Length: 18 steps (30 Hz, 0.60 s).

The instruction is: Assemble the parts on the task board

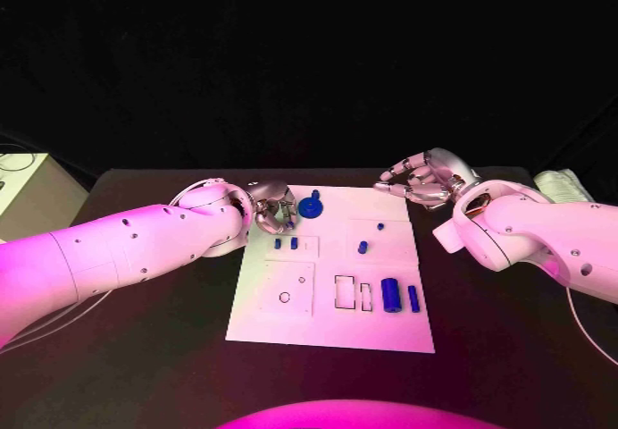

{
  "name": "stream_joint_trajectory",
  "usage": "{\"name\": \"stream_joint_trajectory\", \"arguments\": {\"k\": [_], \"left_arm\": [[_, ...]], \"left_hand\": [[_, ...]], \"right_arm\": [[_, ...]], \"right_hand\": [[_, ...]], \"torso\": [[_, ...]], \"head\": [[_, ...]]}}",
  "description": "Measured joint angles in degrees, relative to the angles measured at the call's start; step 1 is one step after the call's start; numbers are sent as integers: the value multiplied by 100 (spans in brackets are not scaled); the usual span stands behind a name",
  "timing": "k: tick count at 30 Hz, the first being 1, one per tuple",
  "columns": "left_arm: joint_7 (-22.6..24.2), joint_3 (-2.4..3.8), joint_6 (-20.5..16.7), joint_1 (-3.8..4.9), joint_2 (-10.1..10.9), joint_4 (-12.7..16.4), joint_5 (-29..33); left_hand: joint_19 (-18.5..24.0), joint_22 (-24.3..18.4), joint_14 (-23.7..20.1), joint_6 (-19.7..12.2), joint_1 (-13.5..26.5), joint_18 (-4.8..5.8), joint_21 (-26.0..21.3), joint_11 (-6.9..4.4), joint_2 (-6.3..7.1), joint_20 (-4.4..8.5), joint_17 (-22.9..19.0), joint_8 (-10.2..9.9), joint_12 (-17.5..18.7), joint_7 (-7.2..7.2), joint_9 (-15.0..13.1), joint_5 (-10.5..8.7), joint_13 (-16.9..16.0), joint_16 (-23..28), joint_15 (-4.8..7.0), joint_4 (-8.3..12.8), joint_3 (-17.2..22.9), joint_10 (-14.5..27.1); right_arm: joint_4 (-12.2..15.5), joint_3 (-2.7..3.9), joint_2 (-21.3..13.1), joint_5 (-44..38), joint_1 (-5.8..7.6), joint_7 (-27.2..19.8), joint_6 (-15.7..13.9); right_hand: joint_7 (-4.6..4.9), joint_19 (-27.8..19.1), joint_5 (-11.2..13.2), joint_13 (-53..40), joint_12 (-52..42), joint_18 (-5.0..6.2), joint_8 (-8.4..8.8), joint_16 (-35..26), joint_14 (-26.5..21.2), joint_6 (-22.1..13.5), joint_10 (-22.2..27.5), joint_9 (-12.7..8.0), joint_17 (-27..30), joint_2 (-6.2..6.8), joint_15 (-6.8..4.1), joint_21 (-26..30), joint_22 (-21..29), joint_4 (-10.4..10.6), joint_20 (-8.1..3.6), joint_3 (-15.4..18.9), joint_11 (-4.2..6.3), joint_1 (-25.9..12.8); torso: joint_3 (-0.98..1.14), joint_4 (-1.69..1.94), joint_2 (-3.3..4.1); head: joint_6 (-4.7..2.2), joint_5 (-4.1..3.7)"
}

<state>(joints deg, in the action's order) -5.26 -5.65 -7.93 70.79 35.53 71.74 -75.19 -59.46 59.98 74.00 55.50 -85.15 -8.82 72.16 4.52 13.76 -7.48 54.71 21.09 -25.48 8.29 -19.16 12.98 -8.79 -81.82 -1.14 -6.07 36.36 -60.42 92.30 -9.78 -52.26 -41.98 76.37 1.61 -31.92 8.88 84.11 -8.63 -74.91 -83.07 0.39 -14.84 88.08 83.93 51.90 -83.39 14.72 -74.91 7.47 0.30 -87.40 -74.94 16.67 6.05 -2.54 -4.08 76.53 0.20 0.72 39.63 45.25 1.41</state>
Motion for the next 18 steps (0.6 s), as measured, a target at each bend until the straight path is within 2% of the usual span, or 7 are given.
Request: {"name": "stream_joint_trajectory", "arguments": {"k": [8, 15, 18], "left_arm": [[-9, -14, 6, -1, -11, -9, -1], [-26, -15, 32, 2, -9, -12, 0], [-27, -15, 47, 2, -3, -12, 5]], "left_hand": [[65, -56, -43, -84, 65, -1, -44, 62, 20, -21, -79, -94, 70, 40, -14, 2, -23, 0, -43, -1, 1, 62], [92, -75, -72, -84, 65, -1, -55, 62, 20, -8, -118, -105, 92, 40, -13, 2, -22, 0, -30, -1, 1, 62], [179, -146, -176, -93, 88, 0, -131, 95, -3, -32, -235, -105, 158, 30, -16, 2, -25, 10, -55, -1, 1, 142]], "right_arm": [[-7, 2, 5, -1, 0, 0, 1], [-12, 2, 6, -2, 0, 0, 2], [-14, 1, 6, -2, 0, 0, 2]], "right_hand": [[0, 0, 0, 0, 0, 0, 0, 0, 0, 0, 0, 0, 0, 0, 0, 0, 0, 0, 0, 0, 0, 0], [0, 0, 0, 1, 0, 0, 0, 0, 0, 0, 0, -1, 0, 0, 0, 0, 1, 0, 0, 0, 0, 0], [0, 0, 0, 1, 0, 0, 0, 0, 0, 0, 0, -1, 0, 0, 0, 0, 1, 0, 0, 0, 0, 0]], "torso": [[0, -2, -3], [0, -2, -4], [0, -1, -4]], "head": [[8, -4], [8, -5], [8, -5]]}}
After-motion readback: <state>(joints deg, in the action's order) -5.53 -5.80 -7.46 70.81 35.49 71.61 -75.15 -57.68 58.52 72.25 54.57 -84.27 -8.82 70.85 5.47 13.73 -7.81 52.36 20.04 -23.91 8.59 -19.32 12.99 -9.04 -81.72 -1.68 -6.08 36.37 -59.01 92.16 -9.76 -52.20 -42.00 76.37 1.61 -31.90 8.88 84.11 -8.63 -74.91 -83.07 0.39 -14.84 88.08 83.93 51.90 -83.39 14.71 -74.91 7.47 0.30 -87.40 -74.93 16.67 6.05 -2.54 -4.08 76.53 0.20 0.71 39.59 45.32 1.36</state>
